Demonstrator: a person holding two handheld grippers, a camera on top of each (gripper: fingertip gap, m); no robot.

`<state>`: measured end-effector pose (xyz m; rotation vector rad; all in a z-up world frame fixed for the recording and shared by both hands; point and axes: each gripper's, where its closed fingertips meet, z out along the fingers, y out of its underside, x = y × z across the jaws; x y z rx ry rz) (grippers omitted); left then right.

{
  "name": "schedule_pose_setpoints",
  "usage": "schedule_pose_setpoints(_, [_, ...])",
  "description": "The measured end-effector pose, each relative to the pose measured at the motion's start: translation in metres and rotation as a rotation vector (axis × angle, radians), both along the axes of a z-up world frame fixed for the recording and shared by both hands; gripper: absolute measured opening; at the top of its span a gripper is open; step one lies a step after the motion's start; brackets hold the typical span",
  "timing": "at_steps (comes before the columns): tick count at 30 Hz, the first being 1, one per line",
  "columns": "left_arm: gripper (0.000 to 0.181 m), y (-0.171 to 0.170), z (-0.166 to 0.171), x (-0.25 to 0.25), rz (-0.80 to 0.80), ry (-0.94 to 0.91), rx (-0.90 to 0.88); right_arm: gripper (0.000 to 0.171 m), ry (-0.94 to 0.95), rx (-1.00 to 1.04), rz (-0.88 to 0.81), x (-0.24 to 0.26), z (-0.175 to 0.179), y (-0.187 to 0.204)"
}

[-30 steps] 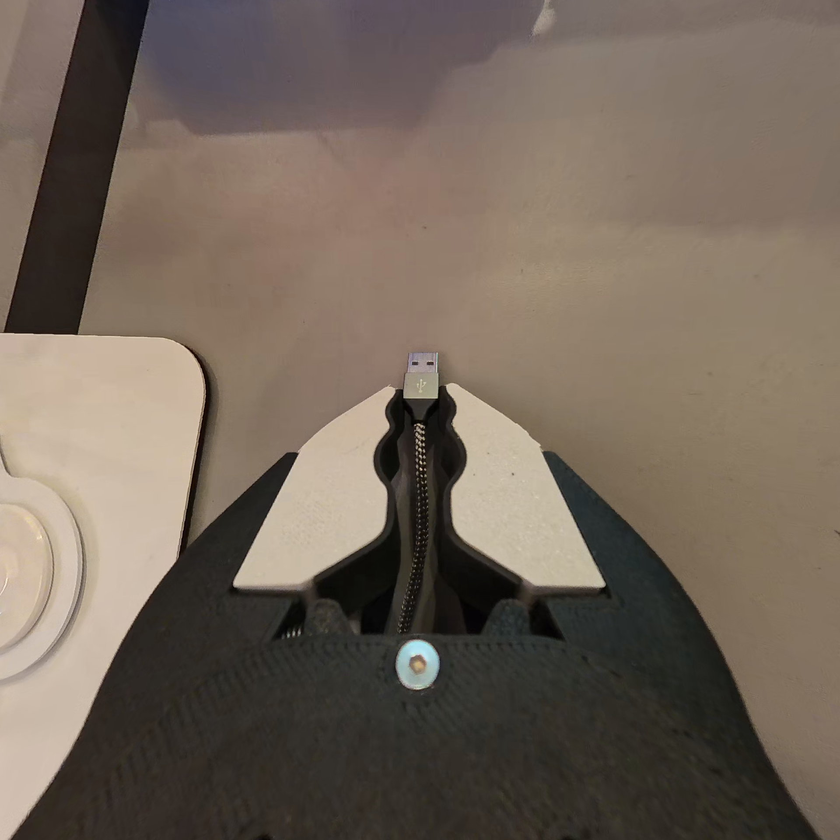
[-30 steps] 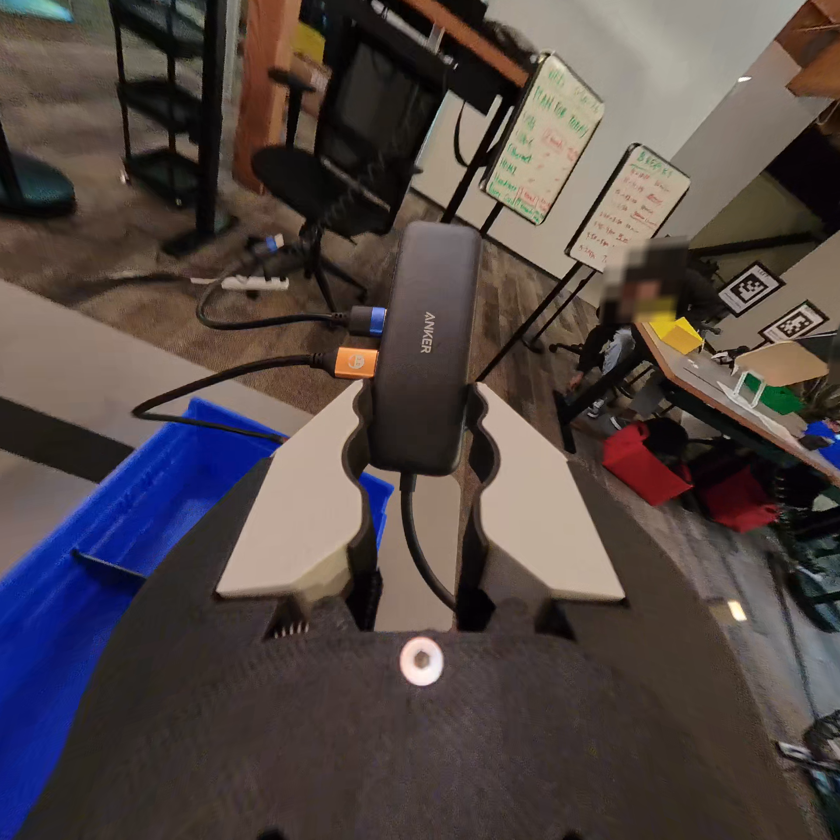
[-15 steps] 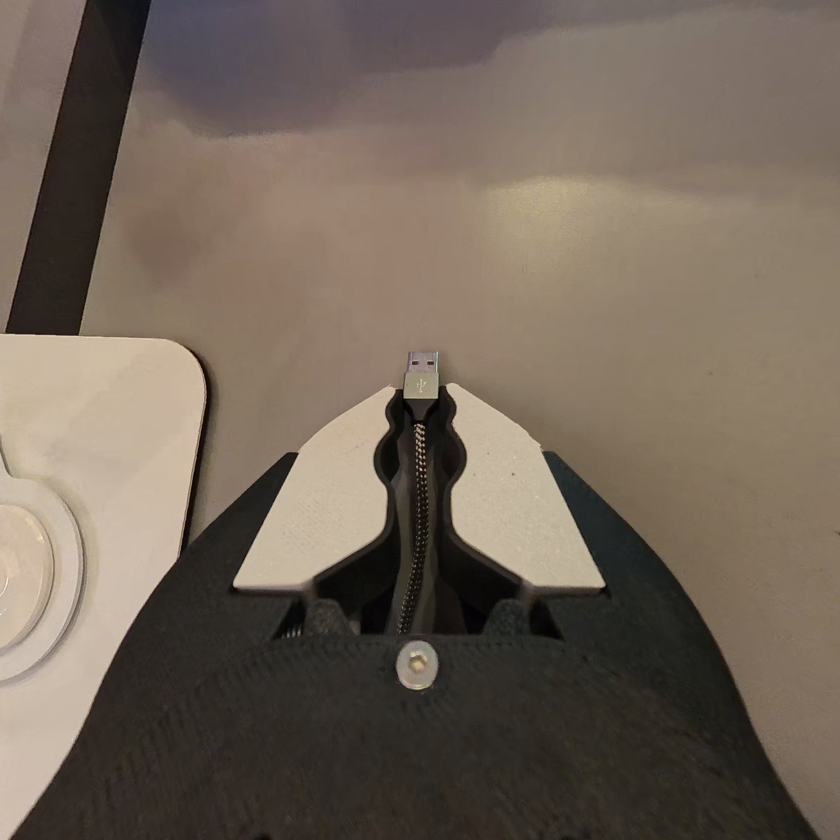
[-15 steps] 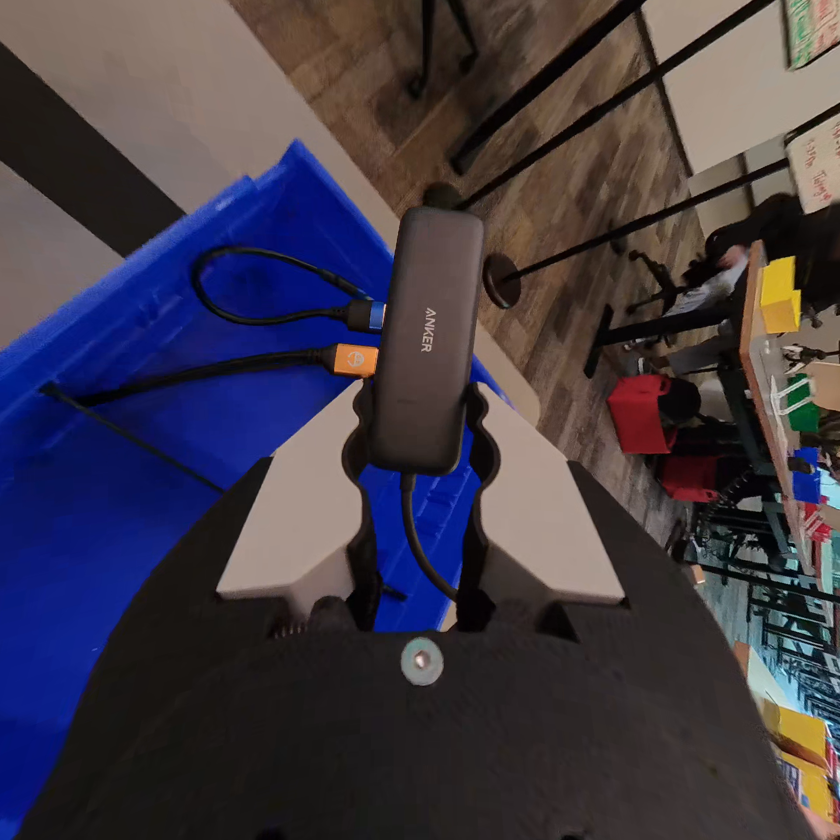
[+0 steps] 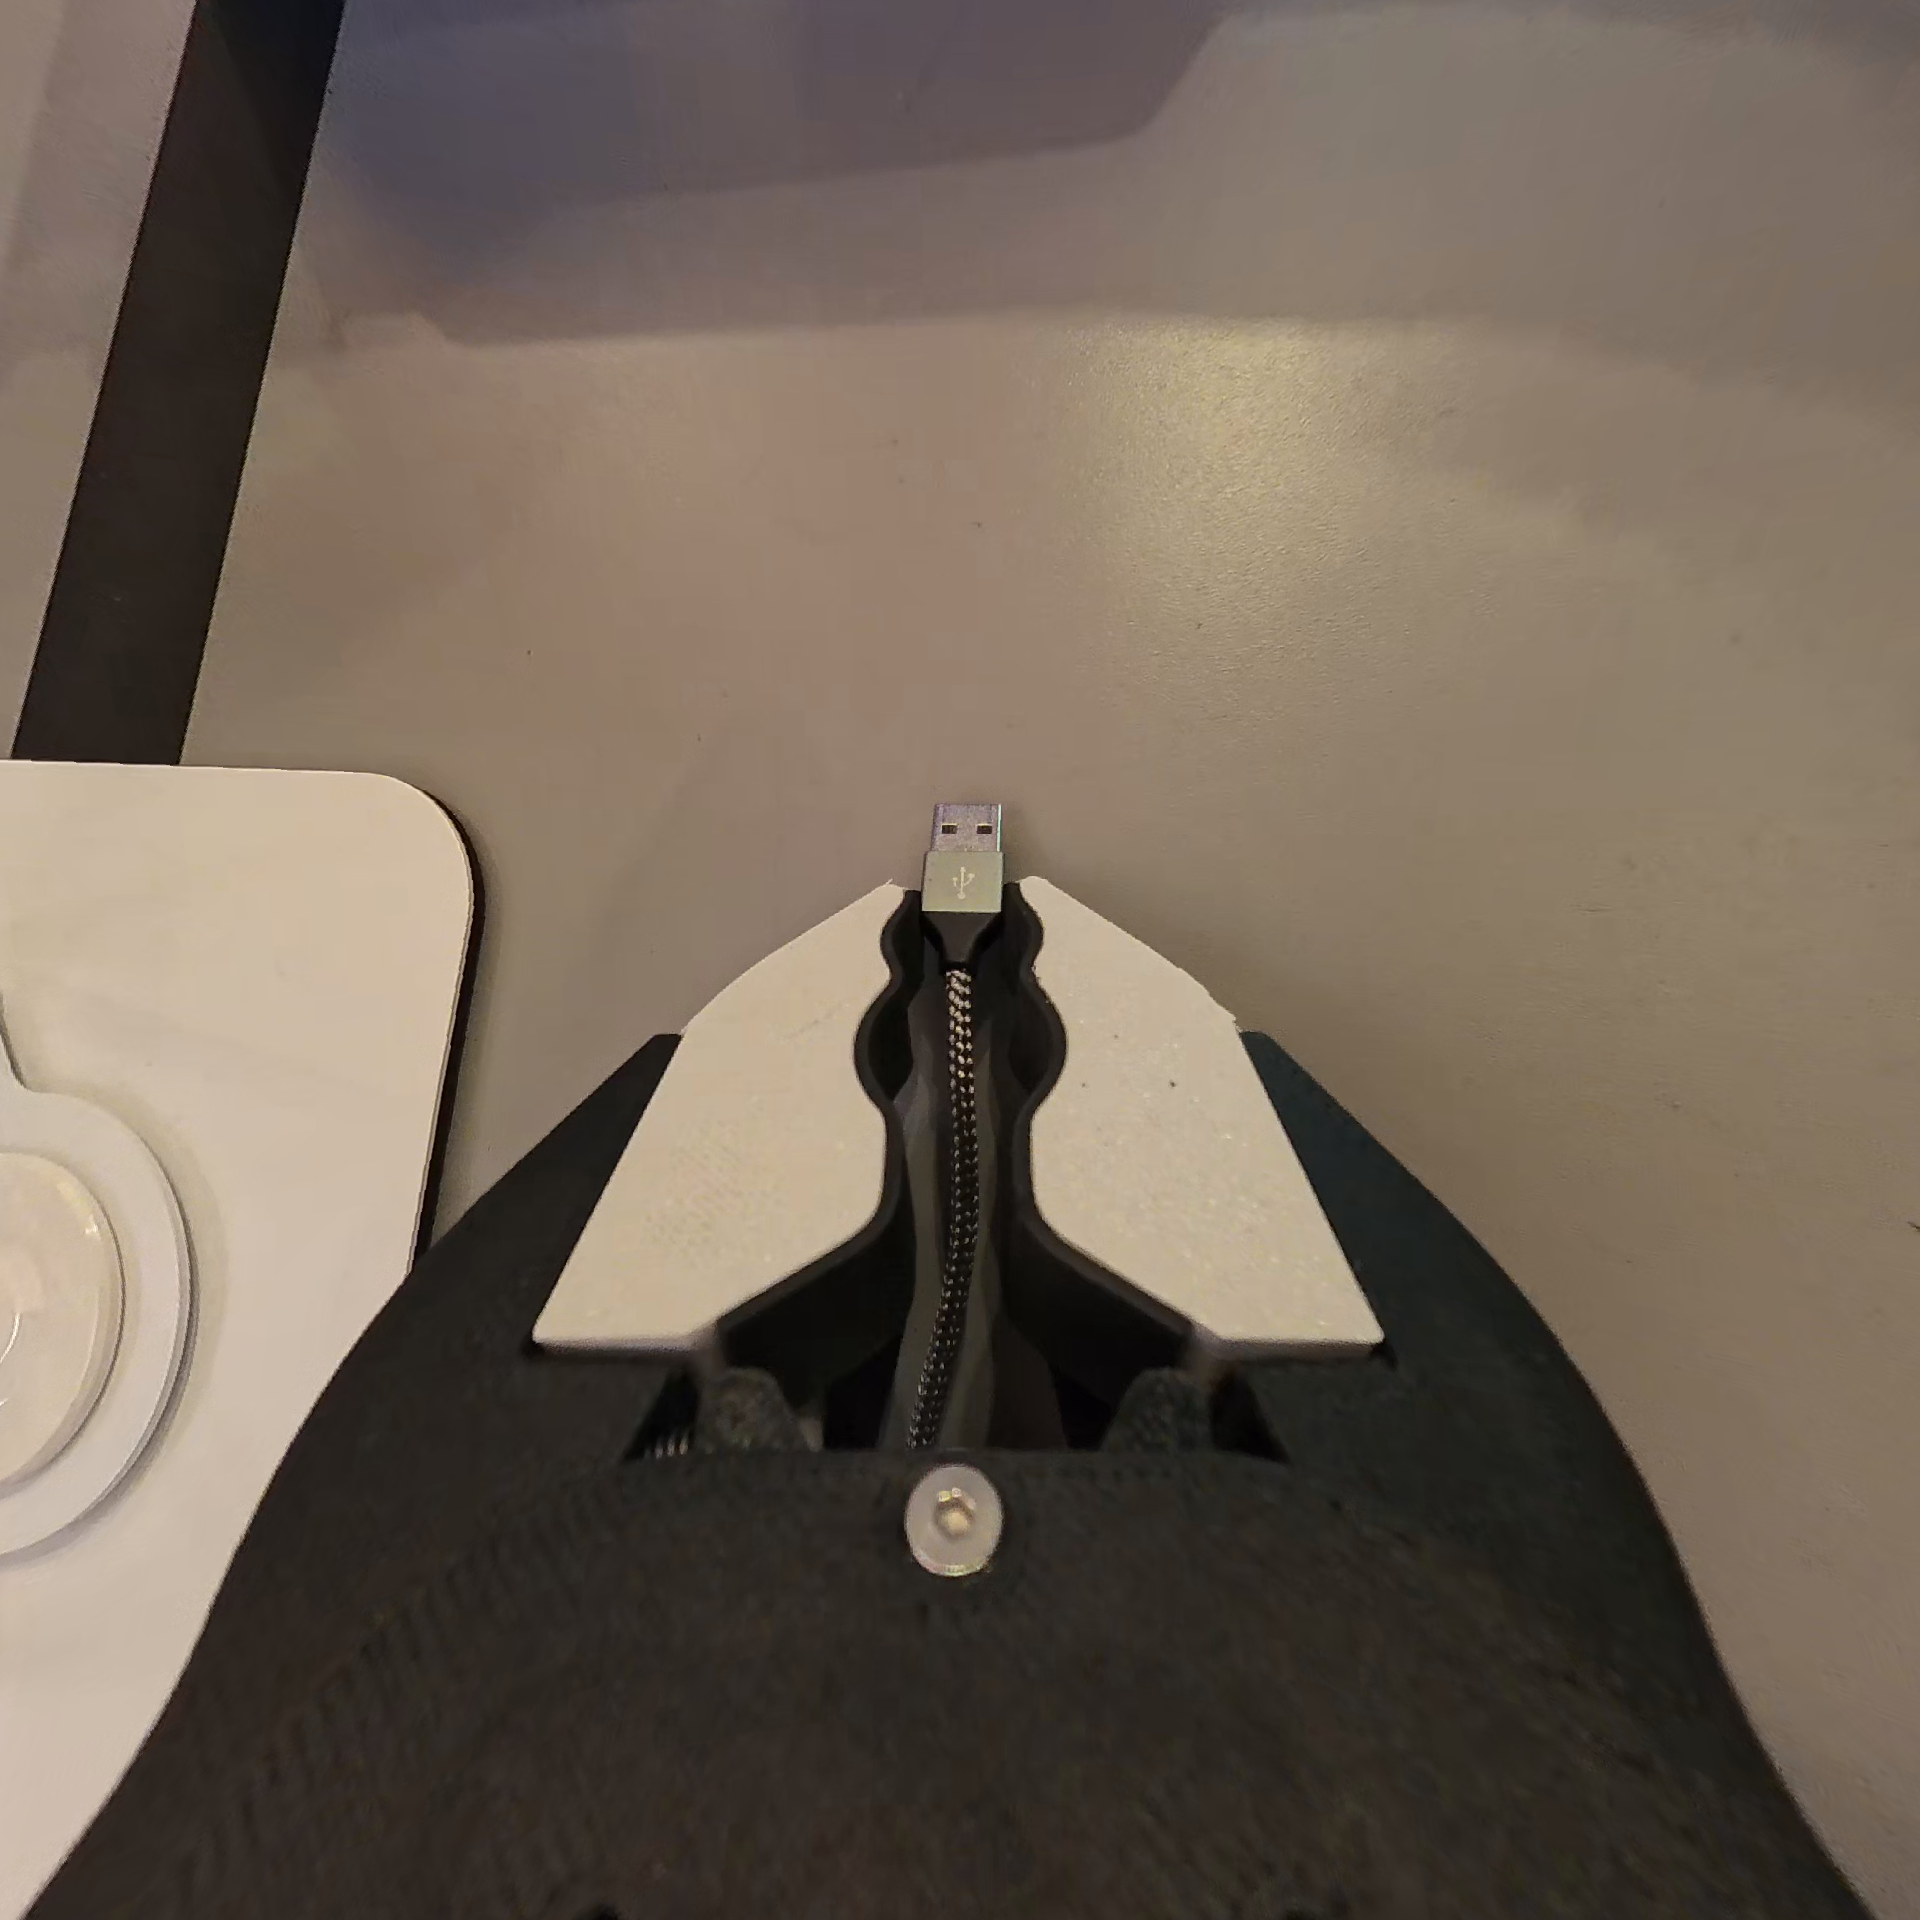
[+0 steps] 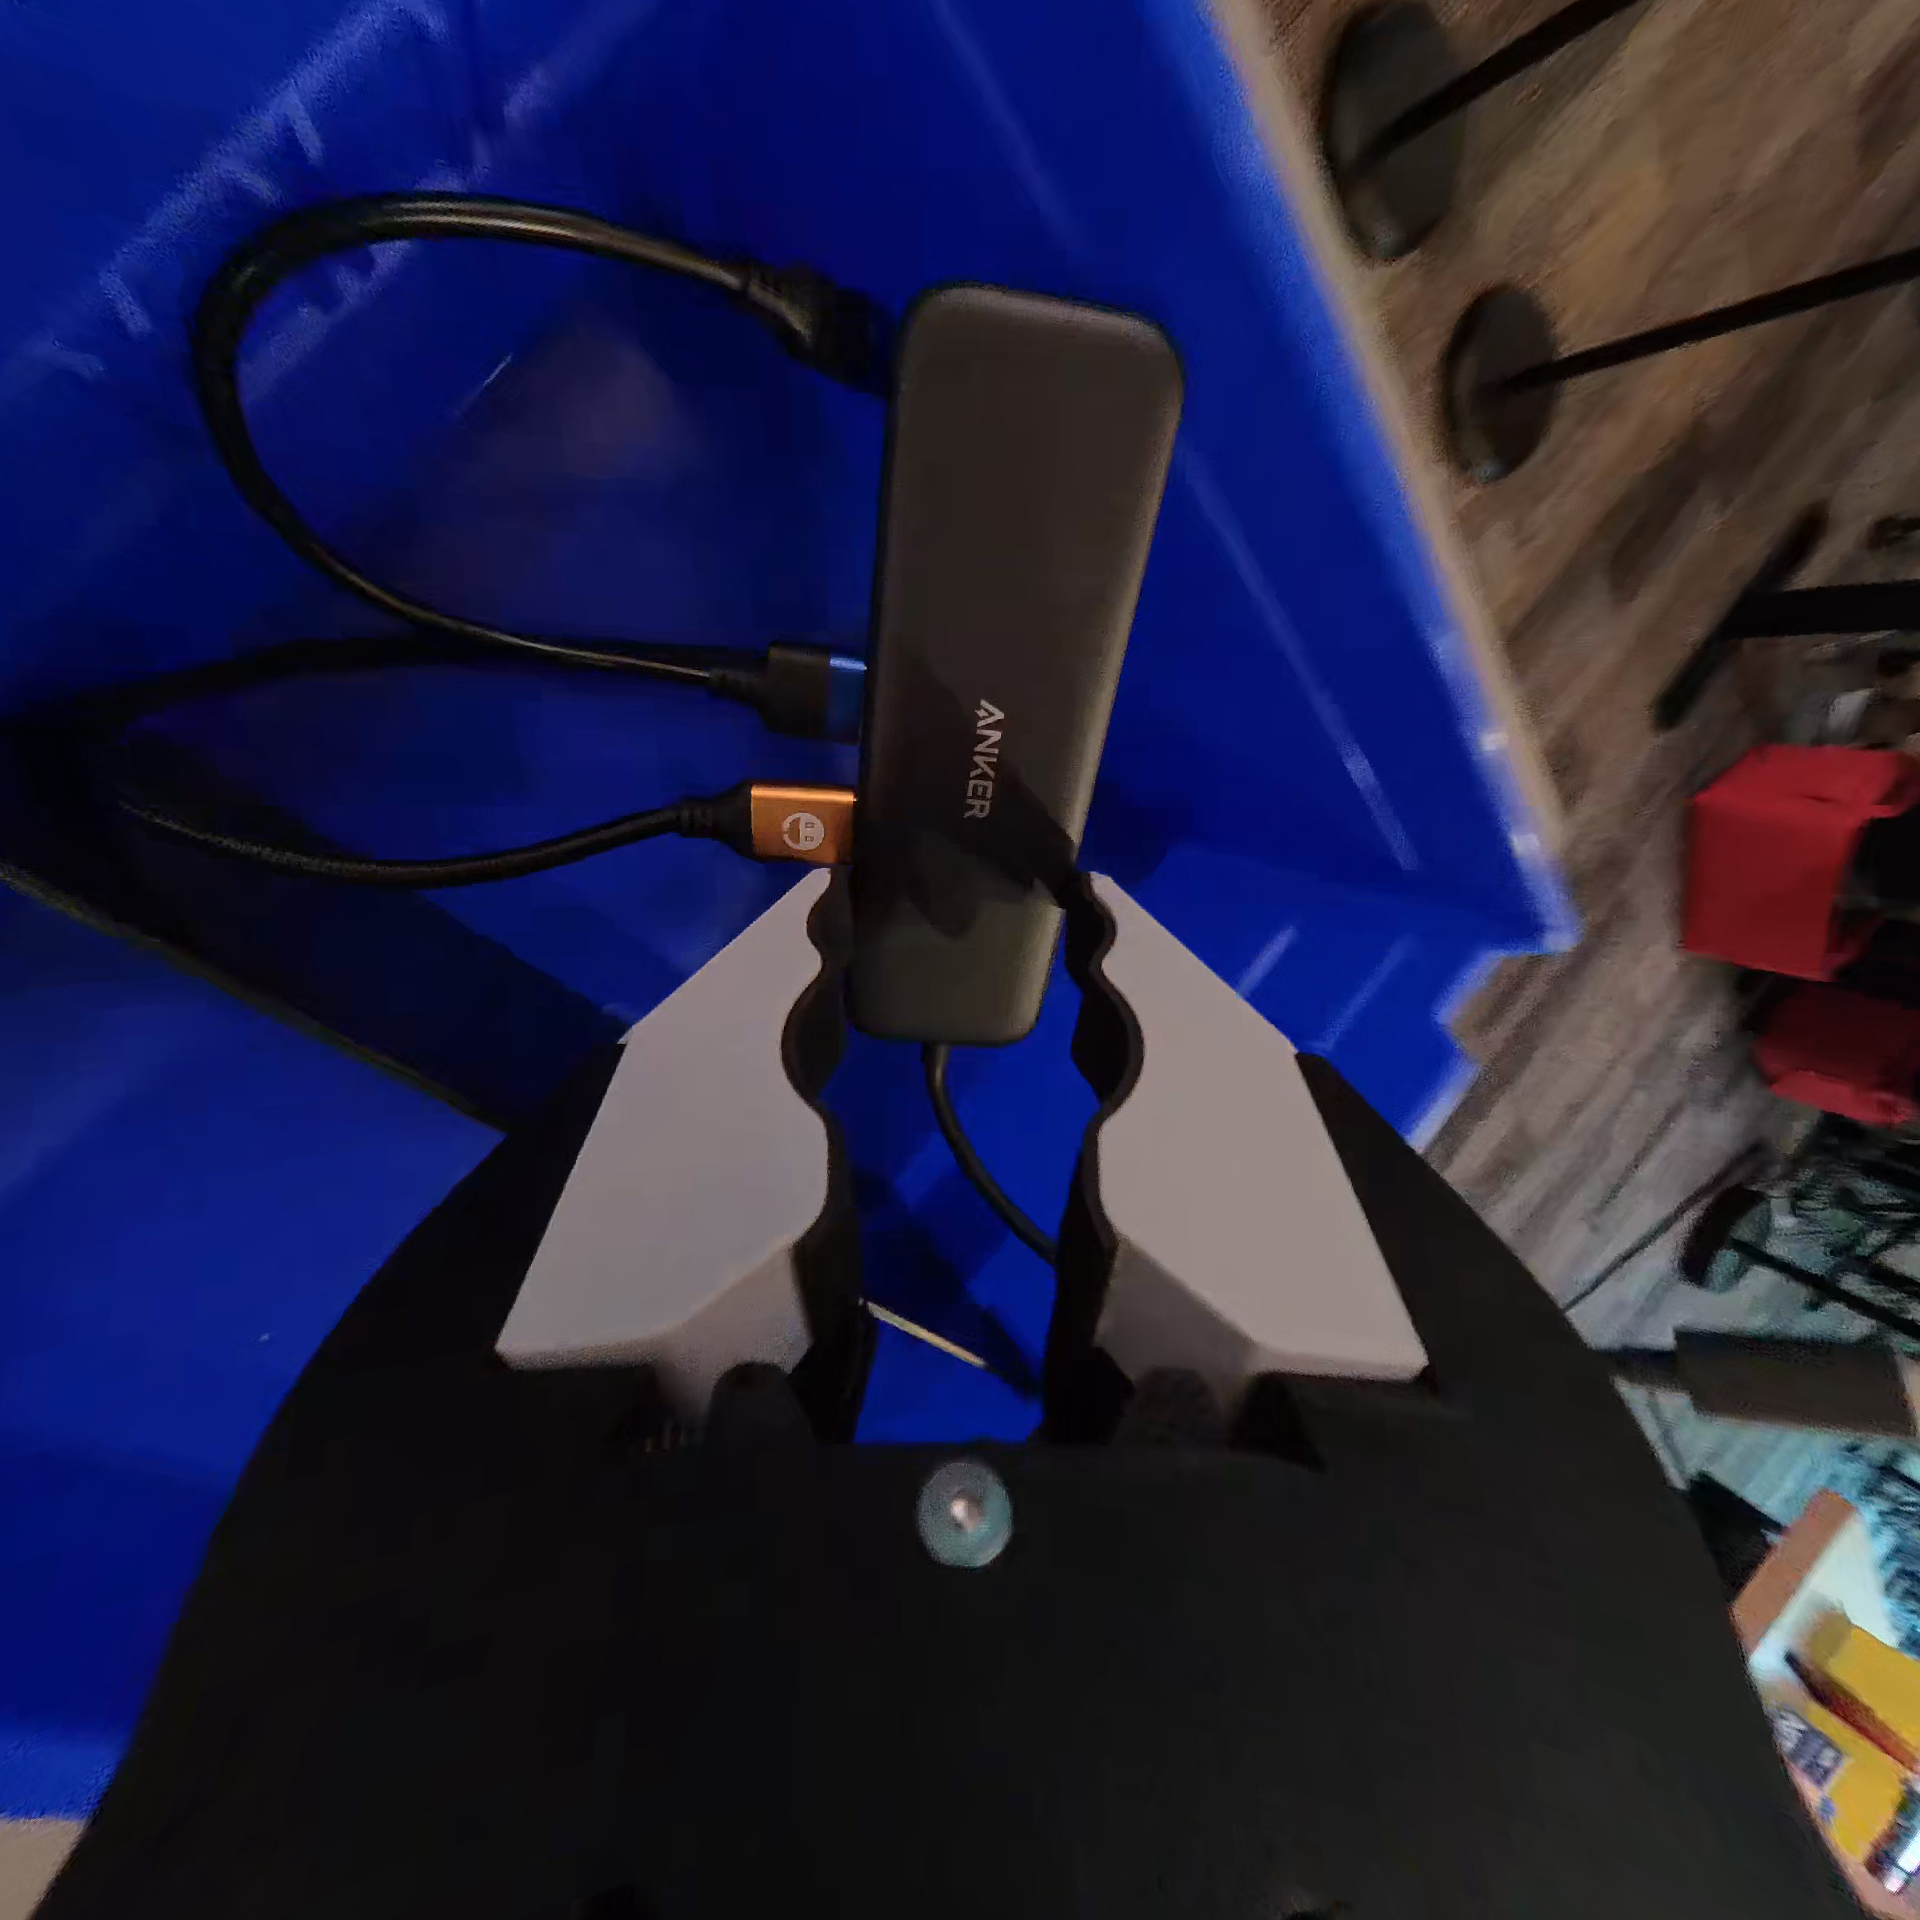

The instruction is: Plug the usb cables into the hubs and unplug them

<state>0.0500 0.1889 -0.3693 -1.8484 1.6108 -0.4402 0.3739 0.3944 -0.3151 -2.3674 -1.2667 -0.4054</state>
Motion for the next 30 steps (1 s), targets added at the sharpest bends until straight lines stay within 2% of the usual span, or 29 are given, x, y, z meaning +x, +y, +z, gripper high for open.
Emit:
schedule_pose_setpoints(5, [0.014, 0.000, 0.000, 0.000, 0.000, 0.002, 0.000, 0.040, 0.050, -0.215, -0.053, -0.001, -0.036, -0.010])
schedule_pose_setpoints(10, [0.014, 0.000, 0.000, 0.000, -0.001, 0.003, -0.002, 0.041, 0.078, -0.321, -0.077, -0.003, -0.039, -0.014])
schedule_pose_setpoints(11, [0.014, 0.001, 0.000, 0.000, 0.000, 0.004, 0.001, 0.052, 0.083, -0.313, -0.074, -0.003, -0.035, -0.012])
schedule_pose_setpoints(14, [0.014, 0.001, 0.000, 0.000, 0.003, 0.006, -0.001, 0.083, 0.124, -0.270, -0.052, -0.012, -0.012, -0.008])
schedule_pose_setpoints(17, [0.015, 0.001, 0.000, -0.002, 0.005, 0.016, -0.005, 0.091, 0.104, -0.192, -0.017, -0.017, 0.022, -0.010])
schedule_pose_setpoints(23, [0.044, 0.001, 0.019, 0.000, 0.012, -0.057, -0.024, 0.085, 0.165, 0.082, 0.024, -0.047, 0.103, -0.035])
schedule_pose_setpoints(27, [0.060, -0.002, 0.044, 0.000, 0.000, -0.118, -0.004, 0.078, 0.192, 0.219, 0.109, -0.083, 0.140, -0.083])
schedule_pose_setpoints(28, [0.064, -0.003, 0.053, 0.000, -0.005, -0.132, 0.009, 0.072, 0.202, 0.243, 0.136, -0.094, 0.147, -0.098])
schedule_pose_setpoints(30, [0.064, -0.002, 0.076, -0.002, -0.001, -0.157, 0.061, 0.065, 0.260, 0.310, 0.193, -0.119, 0.162, -0.124])
